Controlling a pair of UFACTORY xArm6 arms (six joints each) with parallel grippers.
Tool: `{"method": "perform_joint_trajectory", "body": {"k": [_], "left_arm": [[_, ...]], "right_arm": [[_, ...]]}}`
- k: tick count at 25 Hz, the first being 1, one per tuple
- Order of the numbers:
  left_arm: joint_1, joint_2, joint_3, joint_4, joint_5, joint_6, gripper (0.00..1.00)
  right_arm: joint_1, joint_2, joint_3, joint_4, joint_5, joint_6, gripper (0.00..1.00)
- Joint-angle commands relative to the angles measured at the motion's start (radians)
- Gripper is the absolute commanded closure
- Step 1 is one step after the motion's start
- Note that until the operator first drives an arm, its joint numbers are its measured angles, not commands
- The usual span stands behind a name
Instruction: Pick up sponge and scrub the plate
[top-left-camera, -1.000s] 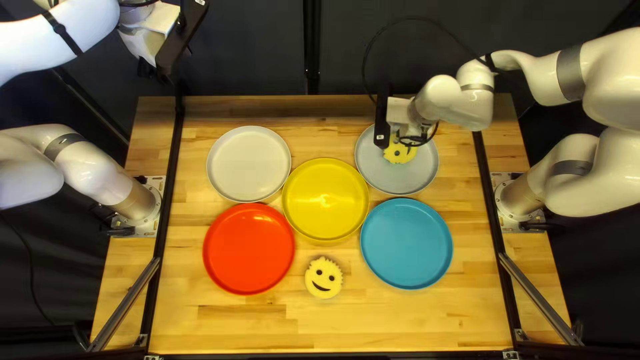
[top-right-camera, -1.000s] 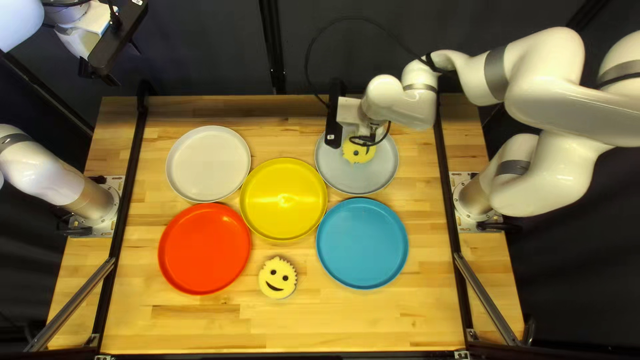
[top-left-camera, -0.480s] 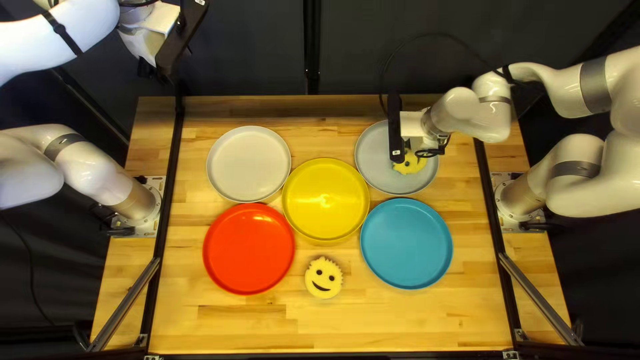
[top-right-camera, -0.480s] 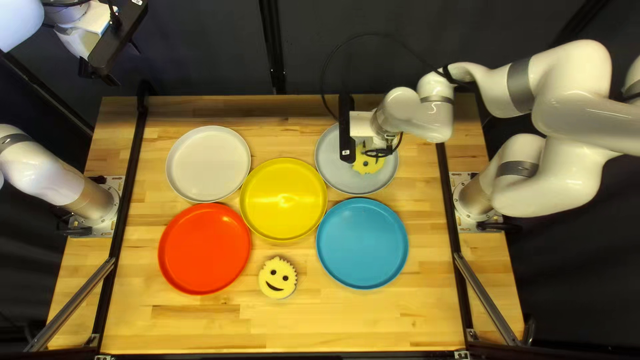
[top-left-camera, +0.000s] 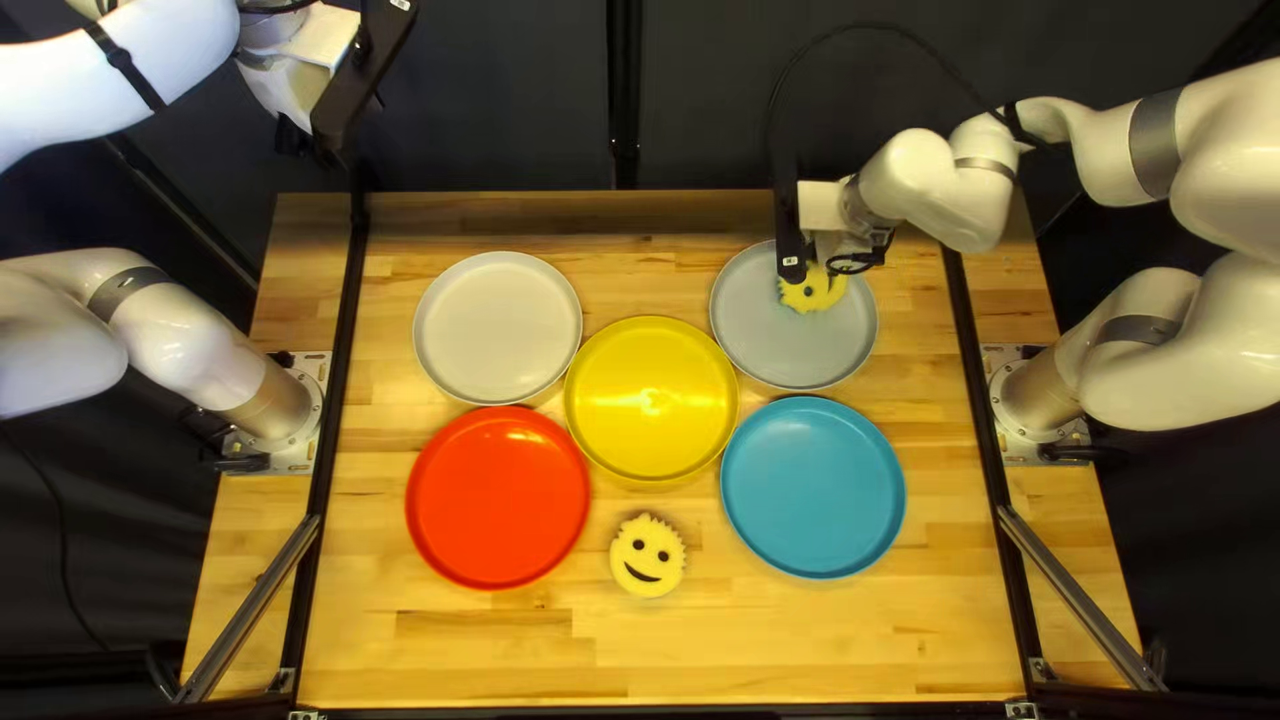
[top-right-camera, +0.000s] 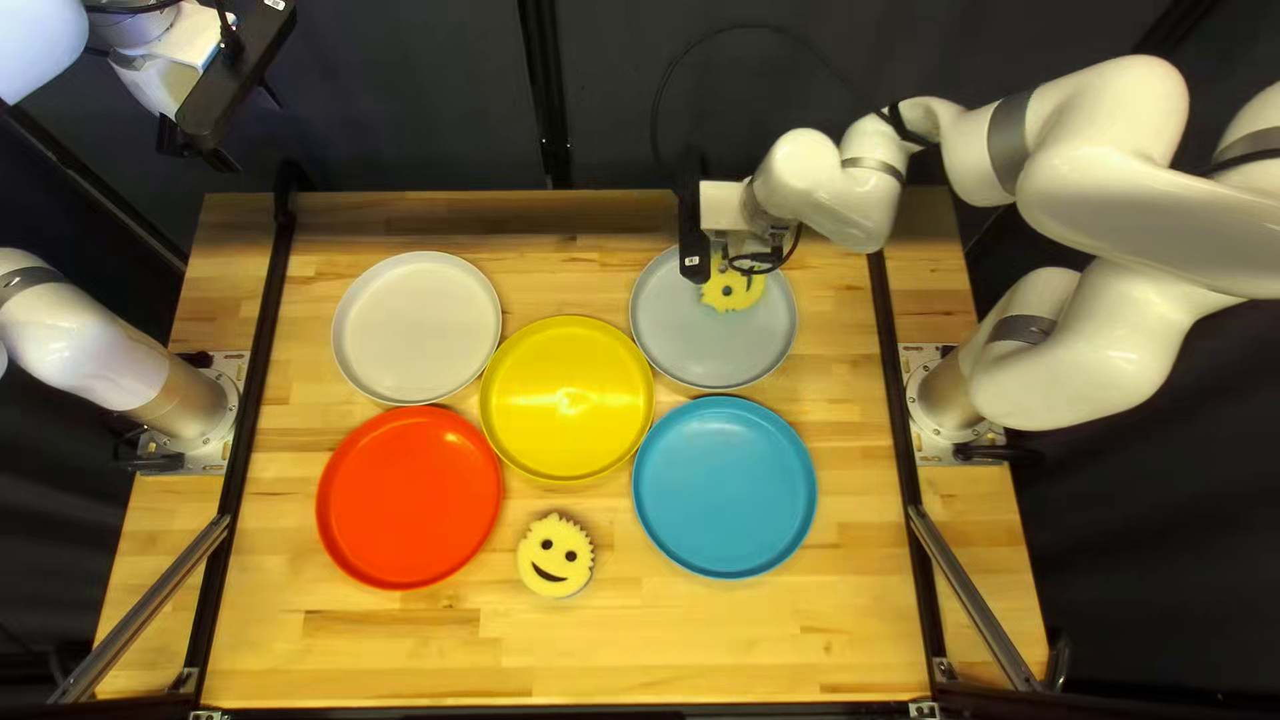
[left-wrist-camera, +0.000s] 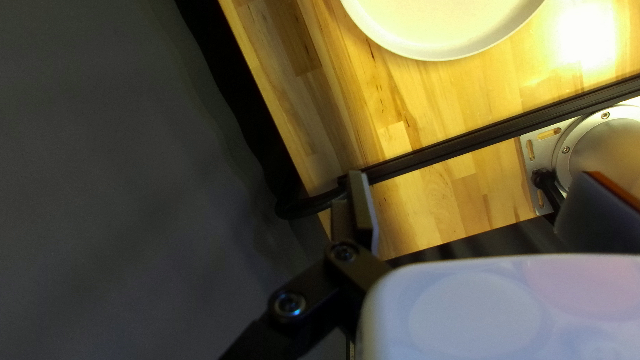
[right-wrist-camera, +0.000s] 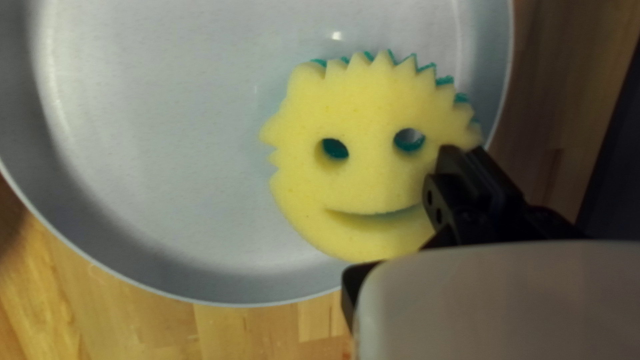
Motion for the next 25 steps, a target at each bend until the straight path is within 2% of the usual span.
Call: {"method": "perform_joint_trajectory", "body": {"k": [1, 6, 12, 14, 21, 25], "left_arm": [[0.000, 0.000, 0.000, 0.000, 0.000, 0.000, 0.00], [0.000, 0.000, 0.000, 0.000, 0.000, 0.000, 0.00], [0.000, 0.000, 0.000, 0.000, 0.000, 0.000, 0.00], [0.000, 0.000, 0.000, 0.000, 0.000, 0.000, 0.00], [0.000, 0.000, 0.000, 0.000, 0.000, 0.000, 0.00], [0.000, 0.000, 0.000, 0.000, 0.000, 0.000, 0.00]], "right_arm": [[0.014, -0.062, 0.057, 0.019, -0.003, -0.033, 1.00], [0.037, -0.111, 0.117, 0.043, -0.013, -0.078, 1.00], [0.099, -0.141, 0.157, 0.034, -0.010, -0.065, 1.00], [0.145, -0.162, 0.169, 0.028, 0.007, -0.036, 1.00], [0.235, -0.162, 0.167, -0.037, 0.036, 0.068, 1.00], [0.213, -0.139, 0.145, -0.049, 0.036, 0.054, 1.00]]}}
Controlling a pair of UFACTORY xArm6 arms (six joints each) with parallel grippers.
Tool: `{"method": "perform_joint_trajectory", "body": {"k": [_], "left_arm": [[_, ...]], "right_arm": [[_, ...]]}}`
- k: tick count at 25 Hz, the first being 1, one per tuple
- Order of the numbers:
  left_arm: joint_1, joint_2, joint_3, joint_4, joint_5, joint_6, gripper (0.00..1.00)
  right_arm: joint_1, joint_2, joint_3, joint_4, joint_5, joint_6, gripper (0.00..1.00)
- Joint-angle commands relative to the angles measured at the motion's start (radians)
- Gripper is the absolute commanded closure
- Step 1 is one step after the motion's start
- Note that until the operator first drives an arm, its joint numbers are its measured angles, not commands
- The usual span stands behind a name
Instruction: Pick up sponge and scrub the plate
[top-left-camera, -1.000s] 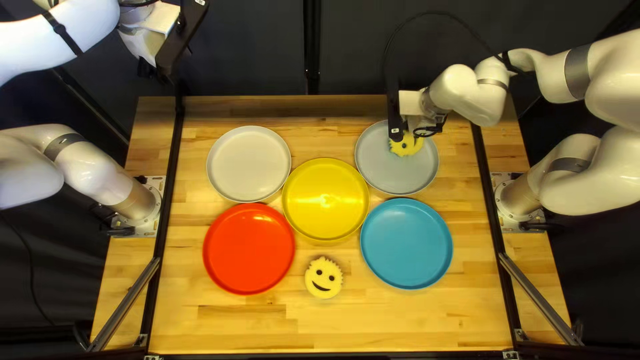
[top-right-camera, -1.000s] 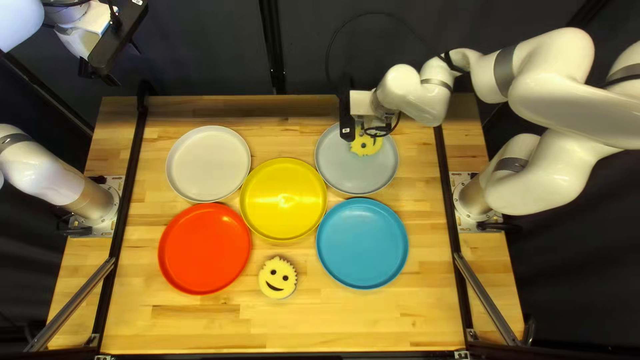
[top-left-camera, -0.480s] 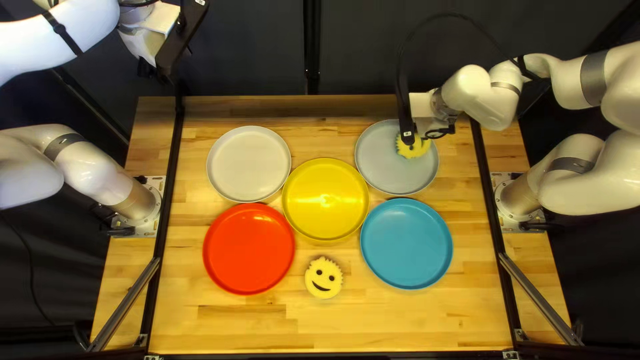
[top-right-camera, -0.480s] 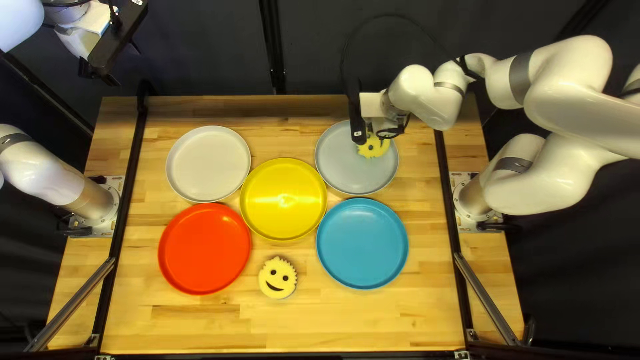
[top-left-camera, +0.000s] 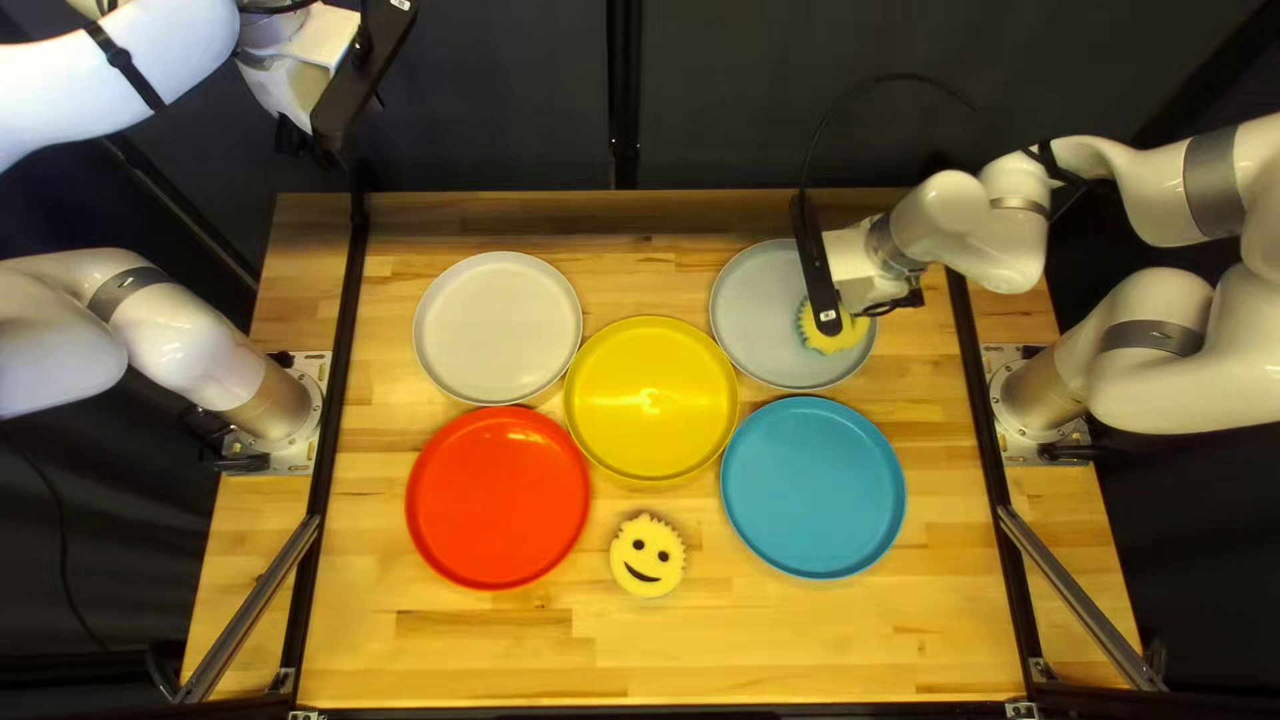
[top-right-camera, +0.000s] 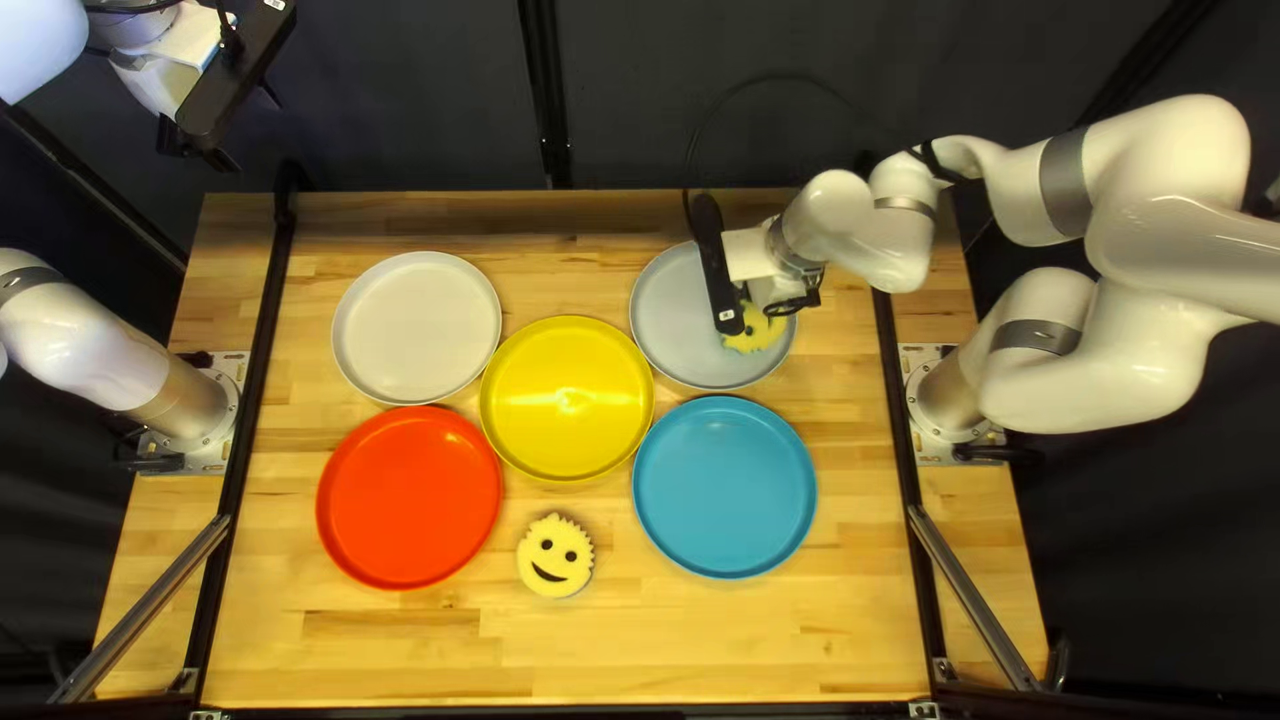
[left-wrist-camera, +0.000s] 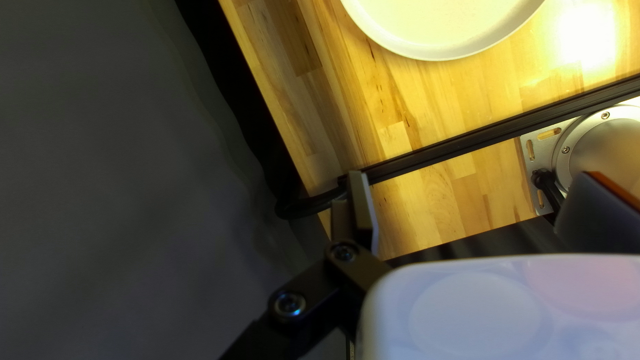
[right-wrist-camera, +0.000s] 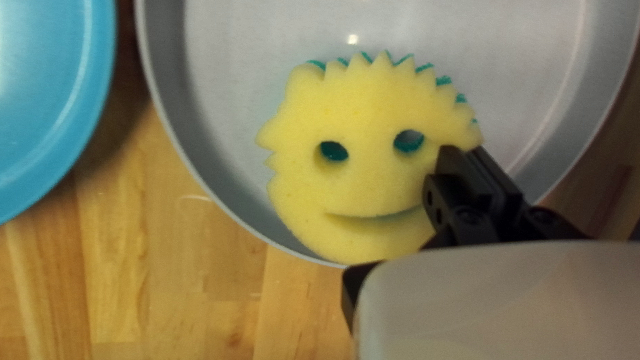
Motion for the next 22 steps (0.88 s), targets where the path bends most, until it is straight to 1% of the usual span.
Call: {"method": "perform_joint_trajectory", "body": {"k": [1, 4, 5, 6, 8, 18, 22], "left_arm": [[0.000, 0.000, 0.000, 0.000, 0.000, 0.000, 0.00], [0.000, 0.000, 0.000, 0.000, 0.000, 0.000, 0.00], [0.000, 0.000, 0.000, 0.000, 0.000, 0.000, 0.00], [0.000, 0.000, 0.000, 0.000, 0.000, 0.000, 0.00], [0.000, 0.000, 0.000, 0.000, 0.000, 0.000, 0.00], [0.000, 0.000, 0.000, 0.000, 0.000, 0.000, 0.00], [0.000, 0.000, 0.000, 0.000, 0.000, 0.000, 0.00]], "right_arm": [[-0.036, 0.036, -0.028, -0.009, -0.007, -0.028, 1.00], [-0.097, 0.087, -0.061, 0.005, -0.033, -0.087, 1.00], [-0.105, 0.093, -0.066, 0.009, -0.036, -0.095, 1.00], [-0.140, 0.126, -0.086, 0.026, -0.052, -0.136, 1.00], [-0.166, 0.155, -0.111, 0.050, -0.058, -0.176, 1.00], [-0.212, 0.218, -0.208, 0.109, -0.036, -0.254, 1.00], [-0.226, 0.224, -0.197, 0.110, -0.052, -0.270, 1.00]]}}
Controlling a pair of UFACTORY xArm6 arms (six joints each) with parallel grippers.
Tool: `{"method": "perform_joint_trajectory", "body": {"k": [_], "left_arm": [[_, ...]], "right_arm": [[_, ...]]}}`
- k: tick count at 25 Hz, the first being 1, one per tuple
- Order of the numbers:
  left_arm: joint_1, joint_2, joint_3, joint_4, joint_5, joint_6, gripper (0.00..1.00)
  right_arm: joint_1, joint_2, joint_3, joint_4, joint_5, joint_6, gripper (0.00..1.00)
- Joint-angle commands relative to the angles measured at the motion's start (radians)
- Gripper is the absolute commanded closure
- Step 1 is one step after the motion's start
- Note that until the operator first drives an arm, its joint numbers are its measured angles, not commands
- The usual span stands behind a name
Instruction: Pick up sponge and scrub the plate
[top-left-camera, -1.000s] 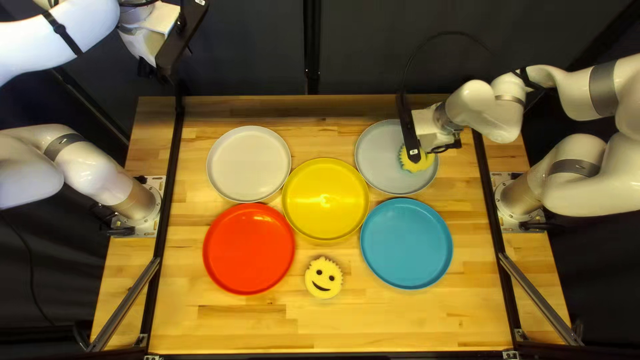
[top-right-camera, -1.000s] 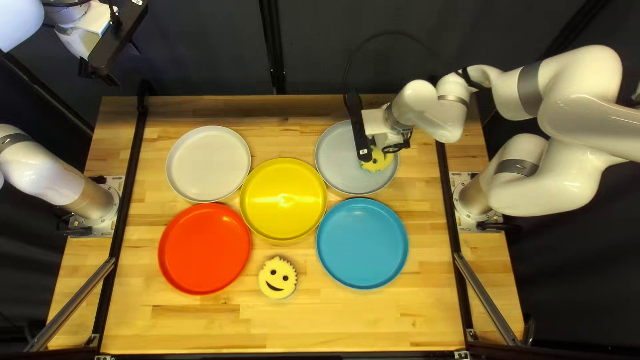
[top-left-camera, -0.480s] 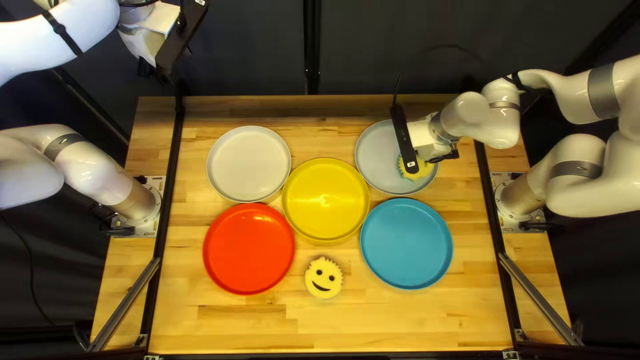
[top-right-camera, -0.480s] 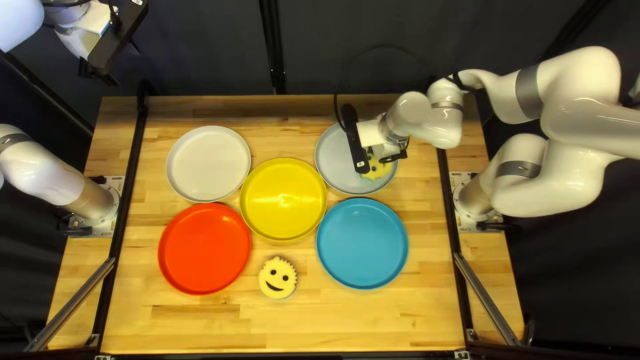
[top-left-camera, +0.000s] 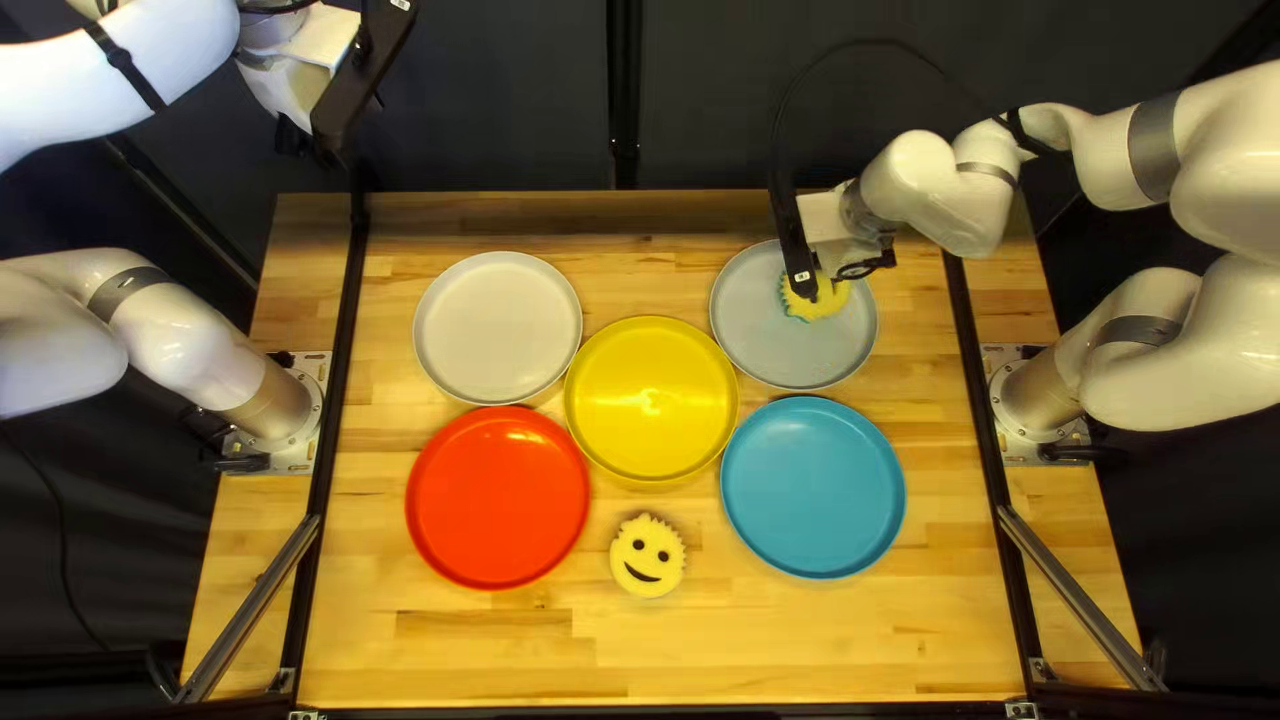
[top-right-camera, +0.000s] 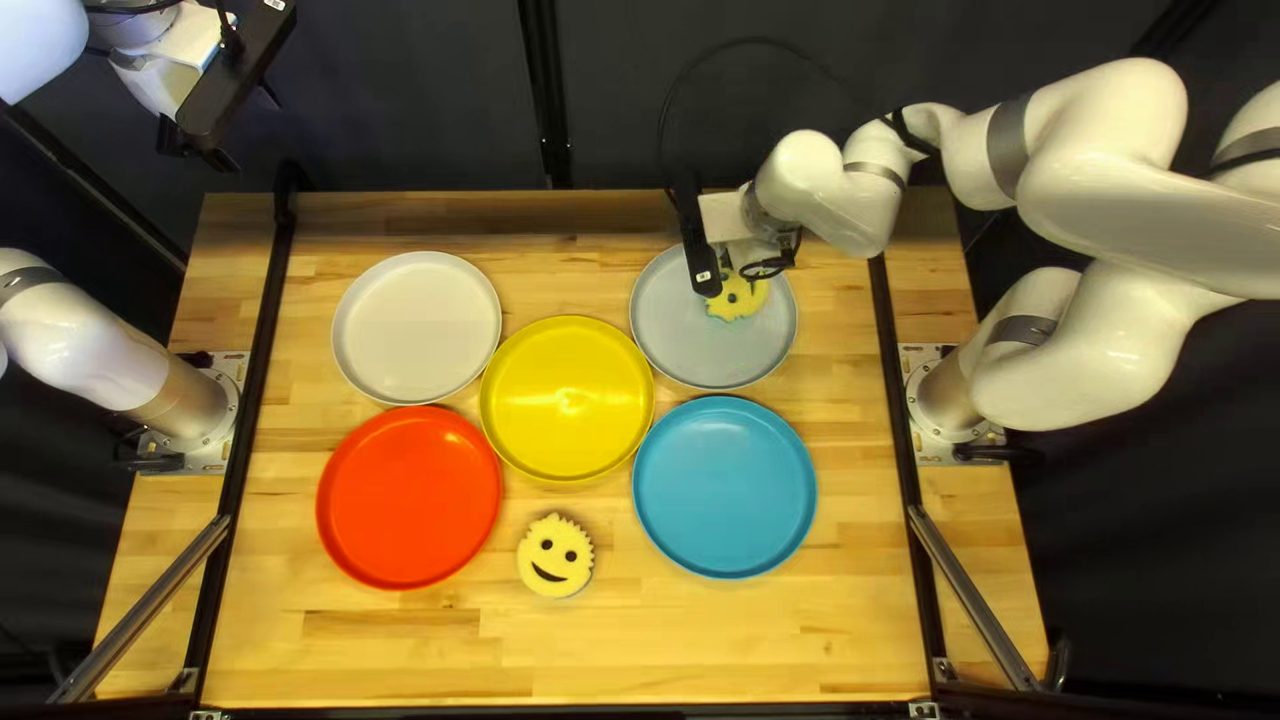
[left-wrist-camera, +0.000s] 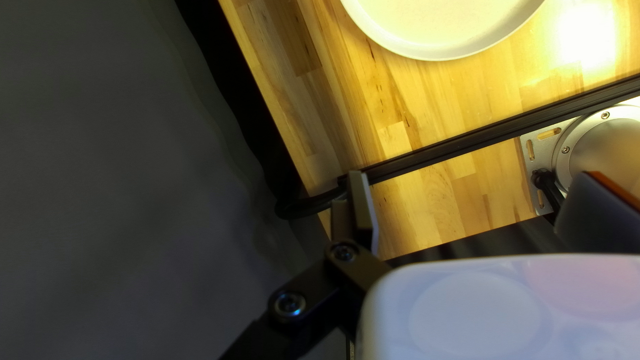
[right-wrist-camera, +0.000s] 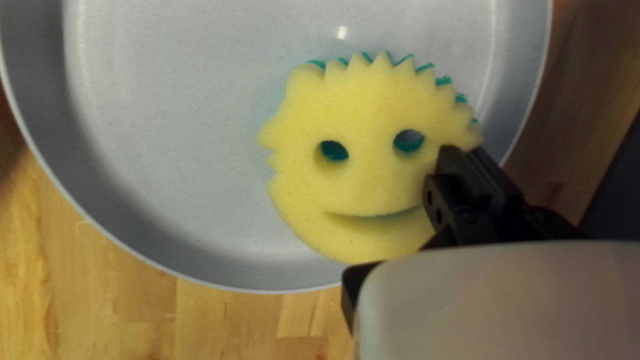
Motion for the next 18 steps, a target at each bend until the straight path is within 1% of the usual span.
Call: {"method": "perform_joint_trajectory", "body": {"k": [1, 5, 10, 14, 15, 16, 18], "left_arm": [[0.000, 0.000, 0.000, 0.000, 0.000, 0.000, 0.00], [0.000, 0.000, 0.000, 0.000, 0.000, 0.000, 0.00], [0.000, 0.000, 0.000, 0.000, 0.000, 0.000, 0.00], [0.000, 0.000, 0.000, 0.000, 0.000, 0.000, 0.00], [0.000, 0.000, 0.000, 0.000, 0.000, 0.000, 0.00], [0.000, 0.000, 0.000, 0.000, 0.000, 0.000, 0.00], [0.000, 0.000, 0.000, 0.000, 0.000, 0.000, 0.00]], "right_arm": [[-0.010, -0.002, 0.018, 0.001, -0.014, -0.015, 1.00], [-0.002, -0.038, 0.063, 0.004, -0.014, -0.024, 1.00], [0.055, -0.111, 0.111, 0.005, 0.025, 0.013, 1.00], [0.129, -0.172, 0.147, -0.029, 0.059, 0.106, 1.00], [0.136, -0.175, 0.149, -0.033, 0.062, 0.114, 1.00], [0.164, -0.180, 0.152, -0.049, 0.069, 0.153, 1.00], [0.194, -0.172, 0.150, -0.072, 0.071, 0.197, 1.00]]}}
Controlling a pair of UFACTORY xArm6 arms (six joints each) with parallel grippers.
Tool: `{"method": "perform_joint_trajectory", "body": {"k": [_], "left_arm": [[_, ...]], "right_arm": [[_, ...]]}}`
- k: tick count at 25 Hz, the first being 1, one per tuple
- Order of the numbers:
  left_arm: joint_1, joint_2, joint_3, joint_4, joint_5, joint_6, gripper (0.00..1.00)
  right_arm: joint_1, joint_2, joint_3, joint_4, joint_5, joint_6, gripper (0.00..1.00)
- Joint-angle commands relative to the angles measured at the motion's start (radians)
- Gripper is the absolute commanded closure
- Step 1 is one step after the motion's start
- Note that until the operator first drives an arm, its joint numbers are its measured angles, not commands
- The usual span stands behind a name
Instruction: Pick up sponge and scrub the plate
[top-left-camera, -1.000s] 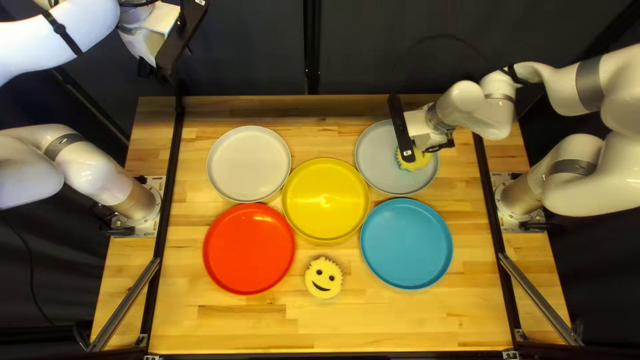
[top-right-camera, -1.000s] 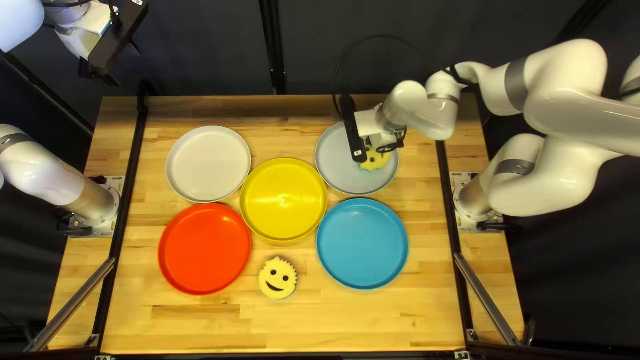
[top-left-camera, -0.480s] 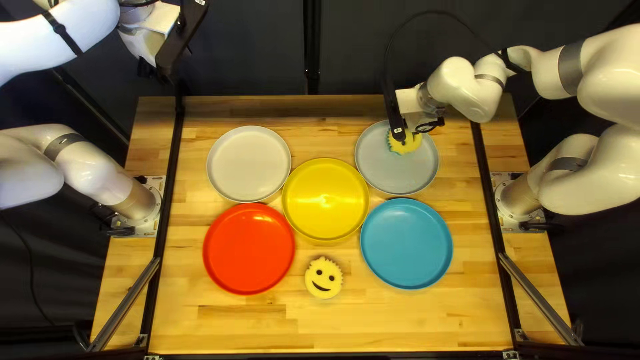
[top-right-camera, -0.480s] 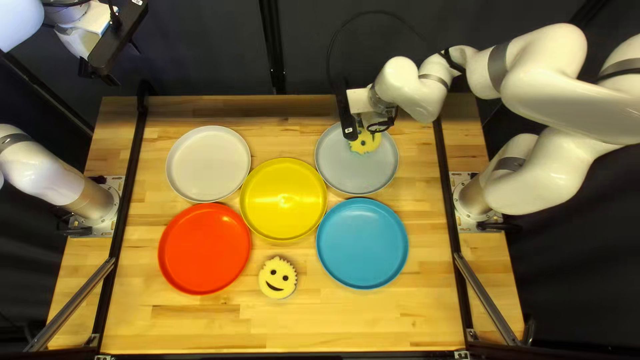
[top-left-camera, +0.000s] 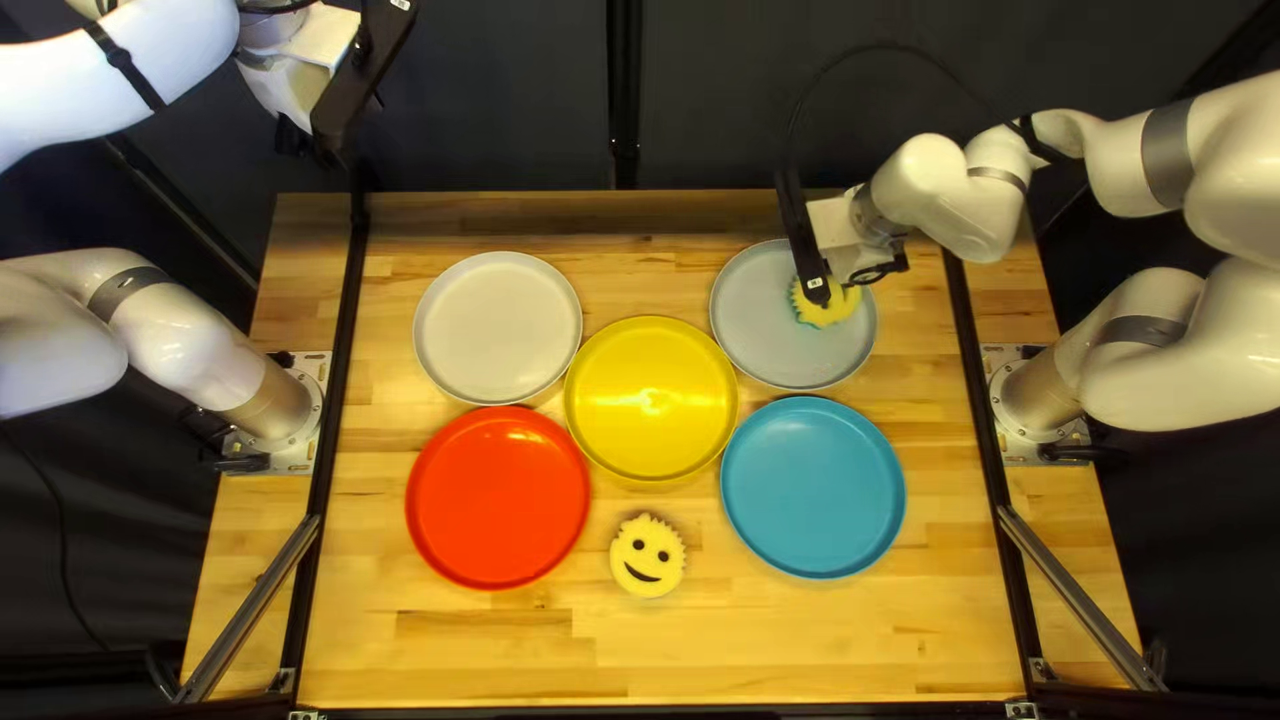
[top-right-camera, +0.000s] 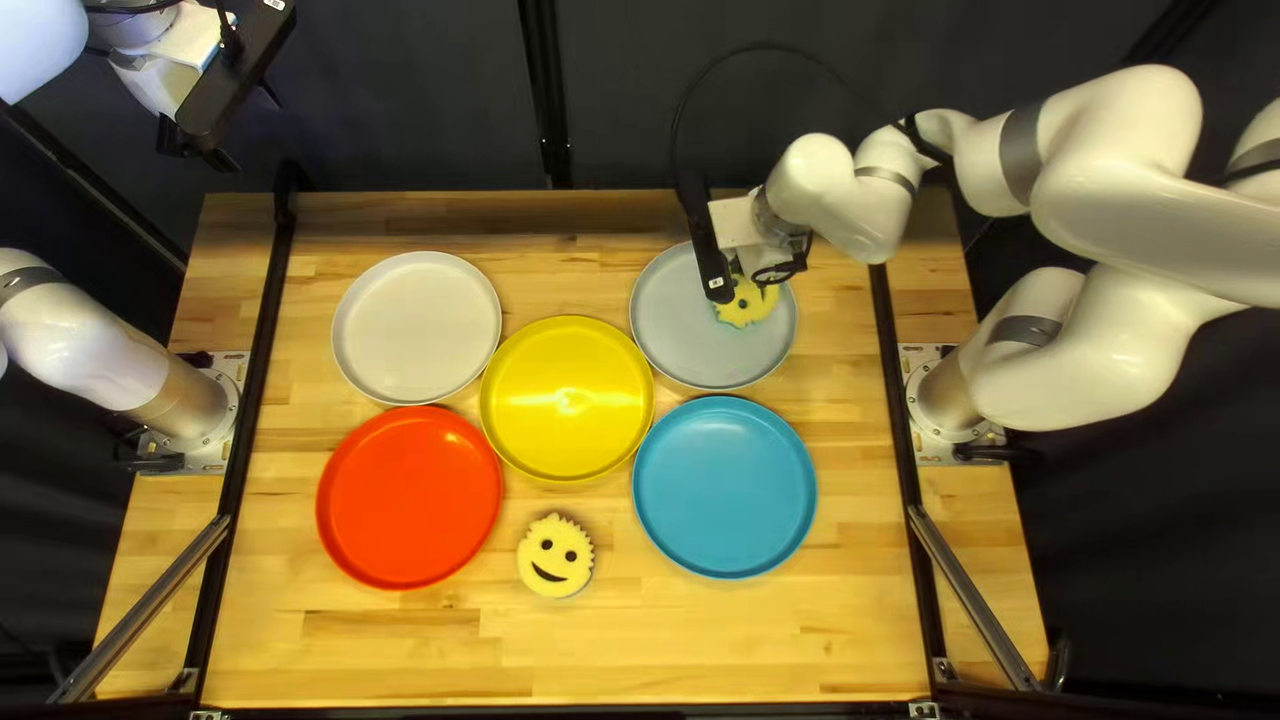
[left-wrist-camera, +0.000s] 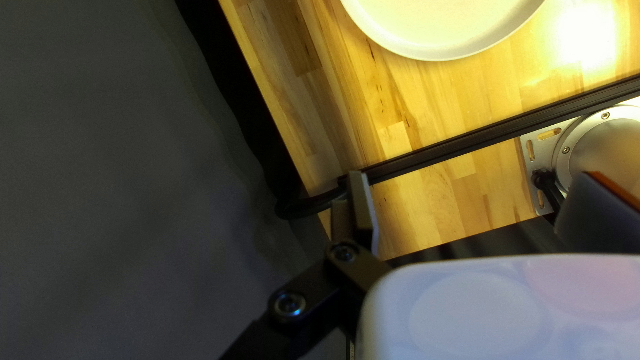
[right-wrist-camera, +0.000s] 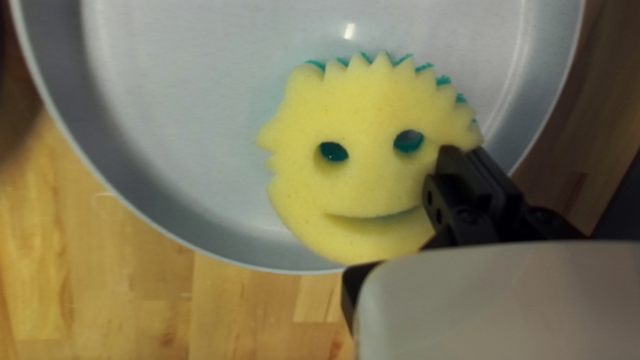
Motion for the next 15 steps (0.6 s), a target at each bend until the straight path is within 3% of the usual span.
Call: {"method": "perform_joint_trajectory", "body": {"k": [1, 5, 15], "left_arm": [[0.000, 0.000, 0.000, 0.000, 0.000, 0.000, 0.00], [0.000, 0.000, 0.000, 0.000, 0.000, 0.000, 0.00], [0.000, 0.000, 0.000, 0.000, 0.000, 0.000, 0.00]], "right_arm": [[0.064, 0.004, 0.004, -0.050, 0.010, 0.094, 1.00], [0.068, 0.055, -0.019, -0.073, -0.012, 0.115, 1.00], [-0.022, 0.200, -0.163, -0.045, -0.007, 0.056, 1.00]]}}
